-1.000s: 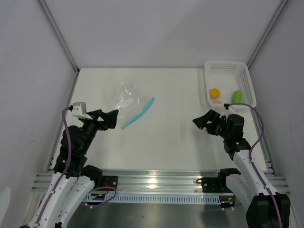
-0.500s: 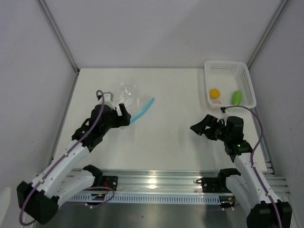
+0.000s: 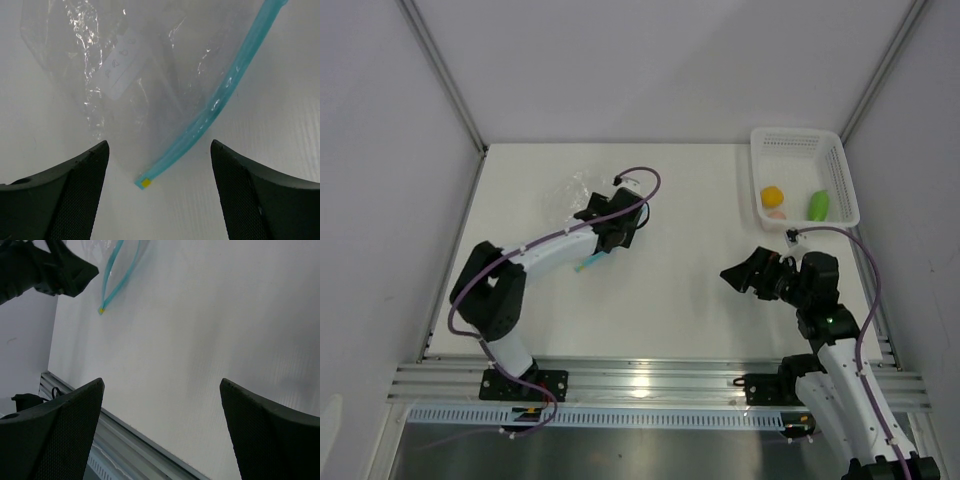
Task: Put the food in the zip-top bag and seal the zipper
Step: Pick up the zipper food storage bag at the center of the board, then unzip the zipper food storage bag.
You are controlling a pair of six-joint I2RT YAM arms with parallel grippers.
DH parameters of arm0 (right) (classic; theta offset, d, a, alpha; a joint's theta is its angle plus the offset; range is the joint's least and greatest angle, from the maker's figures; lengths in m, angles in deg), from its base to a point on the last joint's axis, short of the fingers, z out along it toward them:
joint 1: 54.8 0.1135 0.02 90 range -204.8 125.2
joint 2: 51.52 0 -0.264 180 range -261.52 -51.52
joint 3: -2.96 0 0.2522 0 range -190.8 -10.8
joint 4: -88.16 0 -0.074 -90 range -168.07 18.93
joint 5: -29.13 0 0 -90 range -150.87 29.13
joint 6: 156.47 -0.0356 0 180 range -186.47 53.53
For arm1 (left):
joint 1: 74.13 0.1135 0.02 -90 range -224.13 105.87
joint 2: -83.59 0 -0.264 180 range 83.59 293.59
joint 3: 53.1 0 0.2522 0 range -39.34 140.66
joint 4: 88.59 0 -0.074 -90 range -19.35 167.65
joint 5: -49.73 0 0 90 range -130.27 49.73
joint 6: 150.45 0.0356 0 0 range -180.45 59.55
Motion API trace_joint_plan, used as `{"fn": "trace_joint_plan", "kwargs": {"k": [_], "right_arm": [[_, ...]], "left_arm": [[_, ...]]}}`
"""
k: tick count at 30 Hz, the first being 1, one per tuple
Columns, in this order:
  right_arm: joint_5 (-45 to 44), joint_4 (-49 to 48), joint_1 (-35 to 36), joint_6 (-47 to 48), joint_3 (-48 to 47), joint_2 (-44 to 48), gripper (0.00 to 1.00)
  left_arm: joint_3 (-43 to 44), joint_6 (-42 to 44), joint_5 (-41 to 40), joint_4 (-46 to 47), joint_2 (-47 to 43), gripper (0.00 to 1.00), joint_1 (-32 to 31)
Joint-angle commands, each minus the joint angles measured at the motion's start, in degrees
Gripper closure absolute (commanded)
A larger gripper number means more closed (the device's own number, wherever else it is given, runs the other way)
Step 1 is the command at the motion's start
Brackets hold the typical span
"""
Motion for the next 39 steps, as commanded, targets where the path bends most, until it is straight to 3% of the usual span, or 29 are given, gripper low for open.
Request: {"fn": "trace_joint_plan", "kwargs": {"k": [1,12,20,24,30,33,37,39], "right_arm": [[0.0,2.9,0.3,1.3,-2.9,2.2,0.01],[0.9,3.9,0.5,0.7,-2.7,3.1,0.01],[0.3,4.9,0.4,0.9,-3.0,3.2,0.01],[-0.1,5.4,0.4,0.9,-2.8,3.7,0.01],[0.1,4.8,0.6,0.3,-3.2,3.0,0.01],[-0.4,5.5,1.0,0.6,-4.0,1.5,0.01],[-2.2,6.5,1.3,2.2,-5.4,-1.0,0.01],[-2.7,7.0,1.6,2.5,-6.5,-2.9,0.01]], "left_arm": [[5.4,5.0,-5.4,-0.6,6.4,0.17,-0.8],[13.7,6.1,-3.4,-1.7,16.8,0.19,-0.8],[19.1,5.6,-3.1,-6.2,22.0,0.34,0.1],[19.9,3.7,-0.5,-8.2,22.3,0.52,1.8],[21.4,4.2,1.0,-9.9,22.5,0.97,2.9],[20.6,3.6,2.9,-10.1,20.0,1.0,2.9],[21.0,0.6,11.1,-13.2,15.2,0.99,2.9],[20.5,-1.5,19.1,-14.4,11.6,0.99,2.8]]}}
